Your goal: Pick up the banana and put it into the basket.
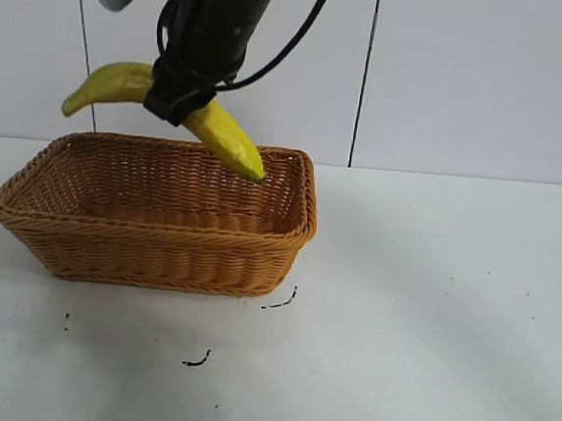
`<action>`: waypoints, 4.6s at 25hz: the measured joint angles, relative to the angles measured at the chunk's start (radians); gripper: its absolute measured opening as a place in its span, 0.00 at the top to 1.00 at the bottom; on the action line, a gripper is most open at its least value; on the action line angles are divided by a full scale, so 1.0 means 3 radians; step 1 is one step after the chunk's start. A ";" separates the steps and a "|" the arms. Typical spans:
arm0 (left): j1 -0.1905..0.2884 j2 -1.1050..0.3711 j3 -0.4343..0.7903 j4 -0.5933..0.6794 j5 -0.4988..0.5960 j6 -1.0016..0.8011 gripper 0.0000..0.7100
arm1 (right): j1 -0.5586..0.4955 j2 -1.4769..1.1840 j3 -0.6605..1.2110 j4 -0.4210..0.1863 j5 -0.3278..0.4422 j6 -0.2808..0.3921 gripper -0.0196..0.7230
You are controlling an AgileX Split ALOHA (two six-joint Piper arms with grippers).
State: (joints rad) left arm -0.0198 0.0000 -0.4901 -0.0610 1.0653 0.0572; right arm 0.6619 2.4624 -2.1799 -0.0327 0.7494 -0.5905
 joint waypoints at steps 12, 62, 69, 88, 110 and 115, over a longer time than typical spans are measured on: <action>0.0000 0.0000 0.0000 0.0000 0.0000 0.0000 0.02 | 0.0000 -0.0003 0.0000 0.0109 0.0056 0.0084 0.10; 0.0000 0.0000 0.0000 0.0000 0.0000 0.0000 0.02 | -0.2160 -0.1799 0.1103 0.0203 0.1552 0.1920 0.05; 0.0000 0.0000 0.0000 0.0000 0.0000 0.0000 0.02 | -0.2160 -0.3262 0.2636 0.0213 0.1552 0.1890 0.05; 0.0000 0.0000 0.0000 0.0000 0.0000 0.0000 0.02 | -0.2160 -0.7055 0.5535 0.0229 0.0954 0.1759 0.05; 0.0000 0.0000 0.0000 0.0000 0.0000 0.0000 0.02 | -0.2160 -0.8226 0.5614 0.0177 0.0903 0.1759 0.04; 0.0000 0.0000 0.0000 0.0000 0.0000 0.0000 0.02 | -0.2160 -0.8226 0.5614 0.0177 0.0903 0.1759 0.04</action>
State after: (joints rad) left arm -0.0198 0.0000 -0.4901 -0.0610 1.0653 0.0572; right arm 0.0140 -0.0056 -0.4955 0.0205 1.0203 -0.0627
